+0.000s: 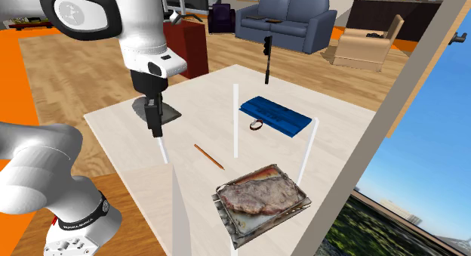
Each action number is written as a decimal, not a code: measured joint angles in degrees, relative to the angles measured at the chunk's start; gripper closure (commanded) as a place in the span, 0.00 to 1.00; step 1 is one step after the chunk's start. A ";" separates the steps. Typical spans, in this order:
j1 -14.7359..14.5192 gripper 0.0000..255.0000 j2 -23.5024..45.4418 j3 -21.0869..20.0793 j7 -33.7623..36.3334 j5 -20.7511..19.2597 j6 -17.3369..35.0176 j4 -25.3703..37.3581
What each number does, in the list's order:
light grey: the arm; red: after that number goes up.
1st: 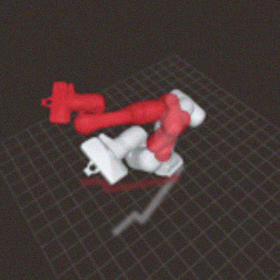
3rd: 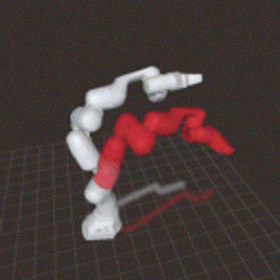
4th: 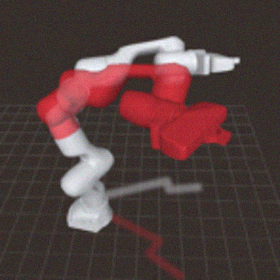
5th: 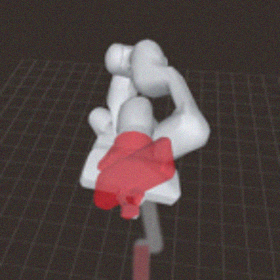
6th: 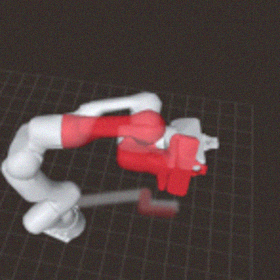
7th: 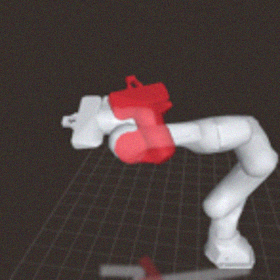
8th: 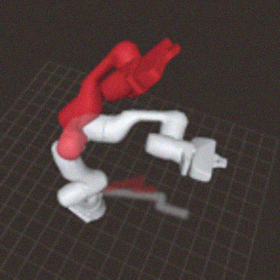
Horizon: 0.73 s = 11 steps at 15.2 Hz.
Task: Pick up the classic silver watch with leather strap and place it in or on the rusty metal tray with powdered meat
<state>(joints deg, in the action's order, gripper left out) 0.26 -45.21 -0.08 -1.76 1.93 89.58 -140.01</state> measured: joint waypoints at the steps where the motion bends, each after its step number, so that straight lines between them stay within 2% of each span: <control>1: 0.00 0.00 0.00 0.00 0.00 0.00 0.00 0.00; 11: -2.31 0.00 16.25 -4.93 2.22 1.05 14.64 4.09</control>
<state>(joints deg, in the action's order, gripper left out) -2.05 -28.96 -5.00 0.46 2.97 104.21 -135.93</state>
